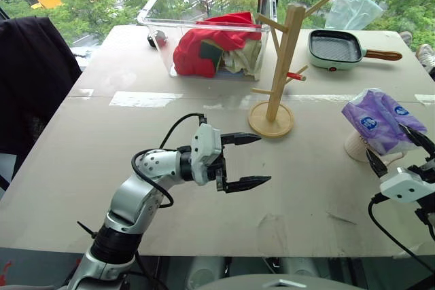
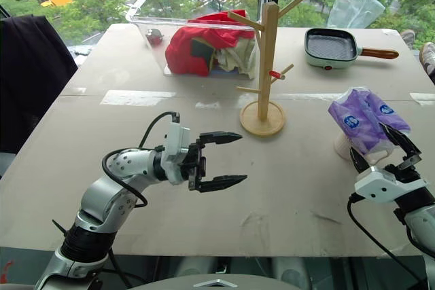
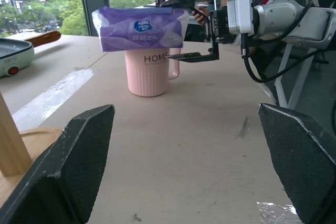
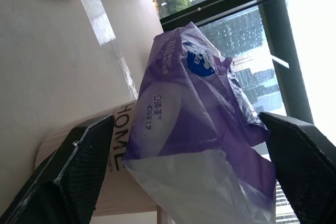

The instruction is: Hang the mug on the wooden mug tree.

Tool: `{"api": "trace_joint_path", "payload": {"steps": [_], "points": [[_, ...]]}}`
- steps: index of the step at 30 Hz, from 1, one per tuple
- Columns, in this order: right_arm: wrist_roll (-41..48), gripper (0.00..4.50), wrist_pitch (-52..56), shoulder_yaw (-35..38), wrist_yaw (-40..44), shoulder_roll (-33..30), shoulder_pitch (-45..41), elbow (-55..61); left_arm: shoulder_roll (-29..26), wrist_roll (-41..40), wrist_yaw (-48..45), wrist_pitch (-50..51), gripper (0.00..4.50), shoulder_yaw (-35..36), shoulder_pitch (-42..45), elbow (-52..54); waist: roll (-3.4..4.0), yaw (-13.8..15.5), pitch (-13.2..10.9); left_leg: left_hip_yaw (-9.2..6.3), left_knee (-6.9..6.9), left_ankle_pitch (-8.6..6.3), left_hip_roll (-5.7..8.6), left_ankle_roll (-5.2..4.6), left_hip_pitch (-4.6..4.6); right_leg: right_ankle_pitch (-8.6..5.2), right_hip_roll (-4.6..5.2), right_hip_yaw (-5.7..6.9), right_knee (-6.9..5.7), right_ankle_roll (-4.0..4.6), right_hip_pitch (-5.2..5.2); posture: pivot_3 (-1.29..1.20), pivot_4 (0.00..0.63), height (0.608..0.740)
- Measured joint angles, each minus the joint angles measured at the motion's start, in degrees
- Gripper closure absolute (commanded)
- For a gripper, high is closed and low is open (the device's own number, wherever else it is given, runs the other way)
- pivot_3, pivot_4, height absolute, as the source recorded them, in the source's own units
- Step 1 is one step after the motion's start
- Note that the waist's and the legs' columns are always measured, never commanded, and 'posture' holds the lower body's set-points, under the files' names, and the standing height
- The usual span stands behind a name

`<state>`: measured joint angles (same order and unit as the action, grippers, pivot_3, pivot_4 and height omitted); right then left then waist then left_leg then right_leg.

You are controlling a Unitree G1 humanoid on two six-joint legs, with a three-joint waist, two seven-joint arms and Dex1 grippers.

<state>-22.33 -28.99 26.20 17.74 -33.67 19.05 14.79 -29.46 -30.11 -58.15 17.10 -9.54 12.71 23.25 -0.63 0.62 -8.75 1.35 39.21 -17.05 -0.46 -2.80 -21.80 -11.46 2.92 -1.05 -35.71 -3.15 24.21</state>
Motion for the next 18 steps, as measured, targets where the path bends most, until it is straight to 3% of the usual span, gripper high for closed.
{"api": "trace_joint_path", "payload": {"steps": [1, 5, 12, 18], "points": [[-0.11, 0.06, -0.02, -0.04, -0.33, -0.2, -0.22, -0.36, 0.0, 0.17, 0.32, 0.01, 0.0, 0.0, 0.05, 0.21, -0.01, 0.02, 0.0, 0.0, 0.0, 0.0, 0.0, 0.0, 0.0, 0.0, 0.0, 0.0, 0.0, 0.0, 0.0, 0.0, 0.15, 0.74], [-1.03, 0.96, -0.51, -0.52, -1.17, -1.8, -0.93, -2.05, -0.01, 0.21, 0.81, 0.11, 0.0, 0.0, 0.5, 0.82, -0.01, 0.02, 0.0, -0.01, 0.0, 0.0, 0.01, 0.0, 0.0, 0.0, 0.0, 0.01, 0.0, 0.0, 0.0, 0.0, 0.15, 0.74], [-1.34, 4.38, -1.76, -0.58, -2.69, -2.23, -0.85, -3.05, -0.02, 0.71, 0.97, 0.14, 0.0, -0.02, 0.68, 0.87, -0.01, 0.02, -0.01, -0.01, 0.0, 0.0, 0.02, 0.0, 0.0, 0.0, -0.01, 0.0, 0.0, 0.0, -0.01, 0.0, 0.15, 0.74], [-1.88, 4.45, -2.72, -0.22, -4.95, -2.0, -0.33, -2.96, -0.11, 1.22, 0.45, 0.14, 0.0, -0.69, 1.99, 0.87, -0.01, 0.03, 0.0, -0.01, 0.0, 0.0, 0.04, 0.0, 0.0, 0.0, -0.01, 0.0, -0.01, 0.0, -0.01, 0.0, 0.15, 0.74]]}}
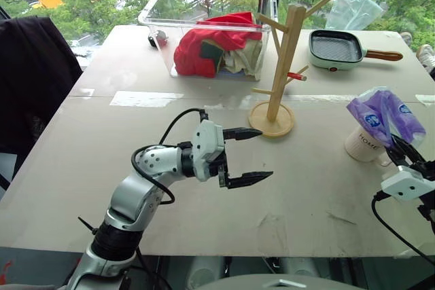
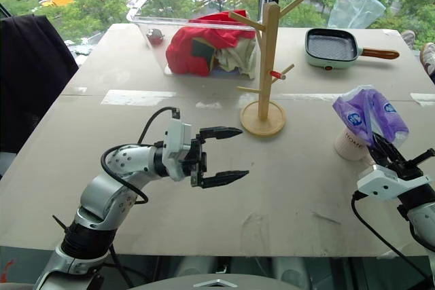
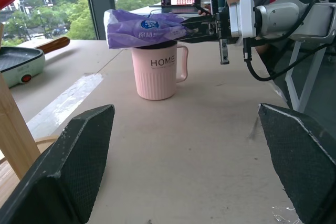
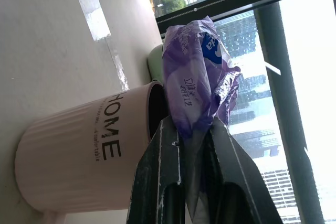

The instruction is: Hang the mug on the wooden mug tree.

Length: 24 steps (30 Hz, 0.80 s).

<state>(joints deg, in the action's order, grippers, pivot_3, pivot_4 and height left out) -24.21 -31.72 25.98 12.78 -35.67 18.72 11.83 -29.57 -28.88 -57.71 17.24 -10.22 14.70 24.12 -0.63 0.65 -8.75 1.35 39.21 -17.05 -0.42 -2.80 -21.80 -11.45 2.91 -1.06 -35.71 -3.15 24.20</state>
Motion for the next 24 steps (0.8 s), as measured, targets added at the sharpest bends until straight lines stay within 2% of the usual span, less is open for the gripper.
{"api": "trace_joint_path", "payload": {"steps": [5, 11, 16, 20, 21, 22, 24], "points": [[0.95, 4.45, 0.34, 7.13, -2.29, 0.33, 3.37, 0.68, 0.83, 0.39, -0.24, 0.22, 0.0, -1.79, 2.17, -0.19, -0.02, 0.15, -0.01, 0.01, 0.02, 0.0, 0.02, 0.0, -0.03, 0.0, 0.02, -0.02, 0.02, -0.01, -0.01, 0.0, 0.15, 0.74], [3.66, 4.45, 5.58, 15.69, -2.73, 1.01, 7.98, -0.72, 1.79, 0.64, -1.0, 1.01, 0.0, -3.89, 4.47, -0.51, -0.02, -0.04, 0.0, 0.01, 0.01, 0.0, 0.03, 0.0, 0.02, 0.0, -0.03, -0.04, 0.01, -0.01, -0.03, 0.0, 0.15, 0.74], [4.64, 4.45, 12.4, 17.91, -2.72, 2.46, 10.48, -3.18, 3.21, 0.66, -1.35, 1.02, 0.0, -5.57, 5.62, -1.17, 0.01, -0.01, 0.02, 0.03, 0.02, 0.0, 0.03, -0.01, 0.03, 0.0, -0.03, -0.08, -0.02, -0.01, -0.03, 0.0, 0.15, 0.74], [5.36, 2.96, 17.66, 17.95, -1.98, 3.22, 12.03, -3.5, 4.37, 0.67, -1.72, 1.02, 0.0, -6.69, 6.09, -1.2, 0.02, -0.03, 0.02, 0.02, 0.02, 0.0, 0.03, -0.01, 0.04, 0.0, -0.03, -0.09, -0.02, -0.01, -0.03, 0.0, 0.15, 0.74], [5.97, 2.77, 18.81, 17.95, -1.87, 3.53, 12.43, -3.39, 4.45, 0.69, -1.86, 1.02, 0.0, -6.96, 6.22, -1.24, 0.04, -0.05, 0.03, 0.03, 0.02, 0.0, 0.03, -0.01, 0.04, 0.0, -0.04, -0.09, -0.02, -0.01, -0.03, 0.0, 0.15, 0.74], [6.37, 2.16, 19.36, 17.95, -1.86, 3.71, 12.51, -3.29, 4.56, 0.72, -1.88, 1.02, 0.0, -7.12, 6.38, -1.33, 0.05, -0.07, 0.04, 0.03, 0.02, 0.0, 0.02, -0.01, 0.04, -0.01, -0.04, -0.09, -0.02, -0.01, -0.03, 0.0, 0.15, 0.74], [7.3, 1.3, 20.63, 17.95, -1.81, 4.36, 12.74, -2.19, 4.8, 0.74, -1.99, 1.02, 0.0, -7.34, 6.69, -1.61, 0.06, -0.07, 0.04, 0.02, 0.02, 0.0, 0.02, -0.01, 0.04, -0.05, -0.04, -0.09, -0.02, -0.09, -0.03, 0.0, 0.15, 0.74]]}}
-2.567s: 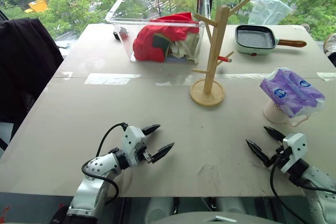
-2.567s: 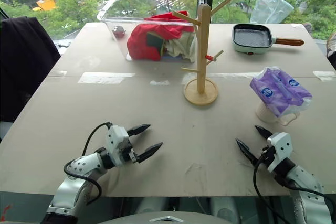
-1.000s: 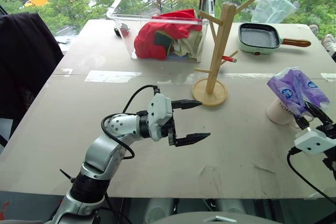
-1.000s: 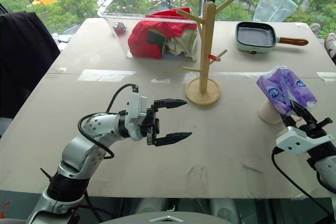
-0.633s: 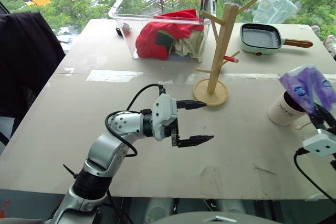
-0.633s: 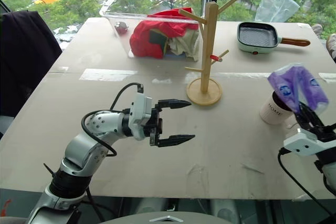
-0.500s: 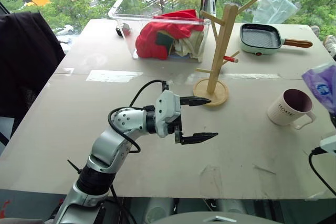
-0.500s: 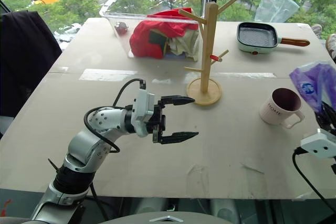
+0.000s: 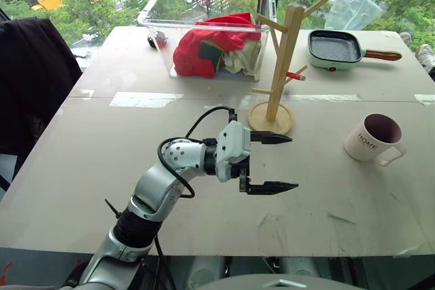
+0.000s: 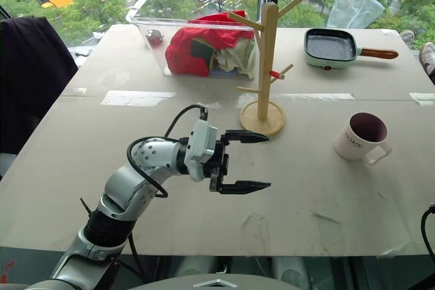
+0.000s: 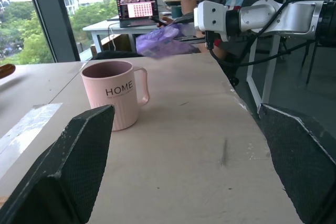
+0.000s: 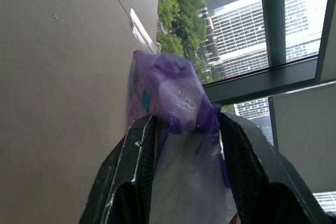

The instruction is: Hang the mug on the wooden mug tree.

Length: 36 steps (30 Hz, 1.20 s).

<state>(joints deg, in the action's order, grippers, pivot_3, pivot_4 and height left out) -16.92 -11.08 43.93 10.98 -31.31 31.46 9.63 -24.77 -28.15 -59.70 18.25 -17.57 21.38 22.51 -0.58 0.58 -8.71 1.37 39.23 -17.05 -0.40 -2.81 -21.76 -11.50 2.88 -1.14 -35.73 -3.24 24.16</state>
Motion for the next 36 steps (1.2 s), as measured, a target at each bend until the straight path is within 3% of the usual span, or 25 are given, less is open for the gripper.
{"api": "trace_joint_path", "payload": {"steps": [3, 9, 16, 22, 28, 36], "points": [[2.81, 0.07, 2.23, -0.51, 2.23, 1.67, 1.84, 2.19, -0.04, 0.03, -0.1, 0.02, 0.0, -0.02, 0.31, -0.71, 0.01, 0.15, 0.01, -0.05, 0.0, 0.0, -0.01, 0.0, -0.01, -0.04, -0.01, 0.04, 0.0, -0.06, 0.0, 0.0, 0.15, 0.74], [16.59, 0.07, 8.53, -8.0, 14.99, 6.79, 8.76, 8.89, -0.61, 0.02, -0.31, 0.22, 0.0, 0.0, 0.64, -0.85, 0.14, -0.06, 0.0, 0.02, 0.0, -0.01, -0.13, -0.01, -0.01, -0.04, 0.01, 0.0, 0.0, -0.07, 0.0, 0.0, 0.15, 0.74], [28.84, 0.07, 12.62, -8.39, 19.1, 8.24, 8.6, 16.12, -1.42, -0.02, -0.56, 0.23, 0.0, 0.15, 0.8, -0.88, 0.09, 0.1, -0.02, -0.05, 0.06, 0.0, -0.14, -0.01, 0.02, -0.08, -0.04, 0.03, -0.04, -0.14, 0.0, 0.0, 0.15, 0.74], [32.59, 0.07, 17.31, -12.29, 15.73, 11.1, -0.09, 17.16, -1.27, -0.02, 0.54, 0.8, 0.0, 0.21, 0.75, -0.98, 0.1, 0.14, -0.02, -0.04, 0.07, 0.0, -0.13, -0.01, 0.0, 0.02, -0.05, 0.02, -0.05, 0.01, 0.01, 0.0, 0.15, 0.74], [33.25, 0.07, 19.88, -15.9, 10.47, 14.83, -8.8, 11.15, -1.91, 2.28, 4.39, 2.96, 0.0, 0.43, 0.8, -0.9, 0.08, 0.14, -0.03, -0.05, 0.05, 0.0, -0.05, -0.01, -0.03, 0.06, -0.02, 0.01, -0.04, 0.09, 0.01, 0.0, 0.15, 0.74], [35.51, 0.07, 22.06, -15.9, 8.31, 14.64, -13.37, 6.8, -2.06, 6.18, 9.39, 6.0, 0.0, 0.37, 0.89, -0.53, 0.09, 0.16, -0.02, -0.1, 0.05, 0.0, -0.03, -0.01, -0.02, 0.06, -0.04, 0.06, -0.07, 0.09, 0.0, 0.0, 0.15, 0.74]]}}
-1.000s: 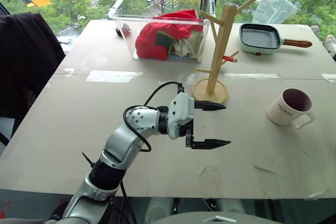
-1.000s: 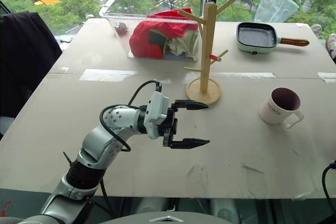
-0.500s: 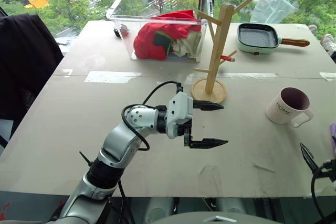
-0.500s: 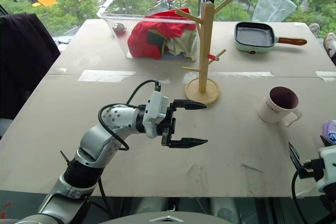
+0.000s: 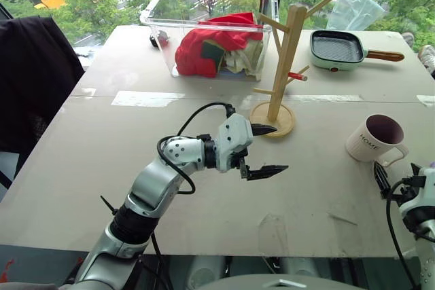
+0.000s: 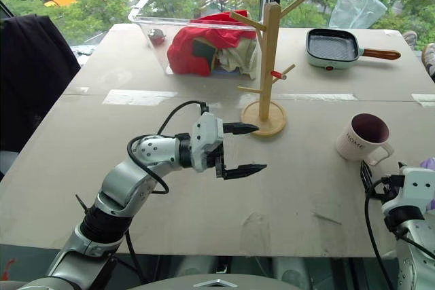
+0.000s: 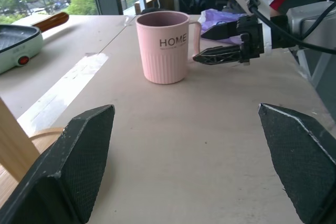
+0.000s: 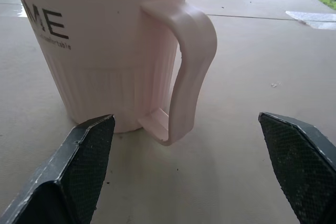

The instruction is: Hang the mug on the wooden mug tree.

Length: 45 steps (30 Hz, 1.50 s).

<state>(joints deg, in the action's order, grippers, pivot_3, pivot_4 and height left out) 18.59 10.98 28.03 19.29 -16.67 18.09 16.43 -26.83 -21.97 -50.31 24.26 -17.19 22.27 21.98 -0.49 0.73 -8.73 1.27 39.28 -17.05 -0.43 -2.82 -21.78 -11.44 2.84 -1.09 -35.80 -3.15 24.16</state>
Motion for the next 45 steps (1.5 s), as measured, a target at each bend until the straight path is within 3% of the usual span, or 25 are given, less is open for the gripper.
{"api": "trace_joint_path", "payload": {"steps": [8, 13, 14, 15, 17, 18, 27, 33, 37, 45], "points": [[0.55, 0.07, -0.5, -0.01, -0.13, -0.21, -1.75, -2.99, -0.46, 1.43, 1.73, 2.05, 0.0, -0.17, -0.08, 1.44, 0.0, -0.07, 0.0, 0.02, 0.0, 0.0, 0.0, 0.0, 0.01, 0.0, 0.0, -0.02, -0.01, 0.0, 0.0, 0.0, 0.15, 0.74], [1.82, 2.21, -1.72, -0.01, 0.34, -0.23, -3.01, -4.41, -0.66, 1.64, 1.53, 2.0, 0.0, -0.18, -0.25, 1.51, 0.01, -0.09, 0.0, 0.03, 0.0, 0.0, 0.0, 0.0, 0.01, 0.0, 0.0, -0.02, -0.01, 0.0, 0.0, 0.0, 0.15, 0.74], [1.86, 2.81, -1.99, -0.01, 0.36, -0.3, -3.36, -5.06, -0.68, 1.67, 1.45, 1.94, 0.0, -0.18, -0.25, 1.51, 0.01, -0.09, 0.0, 0.03, 0.0, 0.0, 0.0, 0.0, 0.01, 0.0, 0.0, -0.03, -0.01, 0.0, 0.0, 0.0, 0.15, 0.74], [1.9, 3.1, -2.3, -0.01, 0.39, -0.37, -3.57, -5.66, -0.68, 1.68, 1.36, 1.85, 0.0, -0.18, -0.25, 1.51, 0.01, -0.09, 0.0, 0.03, 0.0, 0.0, 0.0, 0.0, 0.01, 0.0, 0.0, -0.03, -0.01, 0.0, 0.0, 0.0, 0.15, 0.74], [2.17, 4.2, -2.67, -0.02, 0.57, -0.38, -4.31, -6.75, -0.7, 1.83, 1.28, 1.67, 0.0, -0.18, -0.26, 1.51, 0.01, -0.08, 0.0, 0.03, 0.0, 0.0, 0.01, 0.0, 0.01, 0.0, 0.0, -0.03, -0.01, 0.0, 0.0, 0.0, 0.15, 0.74], [2.34, 4.45, -2.96, 0.0, 0.55, -0.4, -4.96, -7.32, -0.7, 2.0, 1.27, 1.6, 0.0, -0.18, -0.25, 1.5, 0.01, -0.09, 0.0, 0.03, 0.01, 0.0, 0.01, 0.0, 0.02, 0.0, 0.0, -0.03, -0.01, 0.0, 0.0, 0.0, 0.15, 0.74], [2.28, 4.45, -4.66, -3.0, 2.16, -0.76, -8.14, -9.67, 0.52, 1.47, 1.76, 0.12, 0.0, 1.53, -2.32, 1.45, 0.07, -0.43, 0.01, 0.07, 0.0, 0.0, -0.02, 0.0, 0.03, 0.01, 0.01, -0.08, -0.02, 0.0, 0.01, 0.0, 0.15, 0.74], [2.21, 4.45, -0.52, -7.19, 9.62, -13.15, -12.3, -4.9, 5.19, -2.01, 1.75, -8.16, 0.0, 8.46, -9.31, -2.21, 0.08, -1.21, -0.01, 0.06, 0.01, 0.0, 0.01, 0.0, 0.05, 0.02, 0.02, -0.07, -0.05, 0.0, -0.01, 0.0, 0.15, 0.74], [3.23, 4.45, 5.7, -10.85, 13.19, -19.99, -20.19, 0.93, 8.84, -5.27, 0.71, -13.6, 0.0, 11.71, -13.27, -4.89, 0.05, -1.33, -0.03, -0.02, 0.01, 0.0, 0.02, 0.0, 0.04, 0.02, -0.02, 0.02, -0.06, 0.01, -0.01, 0.0, 0.15, 0.74], [4.64, 4.45, 17.33, -17.57, 16.96, -28.81, -33.9, 8.28, 13.23, -10.46, -0.8, -20.0, 0.0, 16.95, -17.01, -7.58, -0.09, -0.85, -0.1, -0.06, 0.02, 0.0, 0.01, 0.0, -0.1, 0.02, 0.05, 0.1, 0.08, 0.01, 0.0, 0.0, 0.15, 0.74]]}}
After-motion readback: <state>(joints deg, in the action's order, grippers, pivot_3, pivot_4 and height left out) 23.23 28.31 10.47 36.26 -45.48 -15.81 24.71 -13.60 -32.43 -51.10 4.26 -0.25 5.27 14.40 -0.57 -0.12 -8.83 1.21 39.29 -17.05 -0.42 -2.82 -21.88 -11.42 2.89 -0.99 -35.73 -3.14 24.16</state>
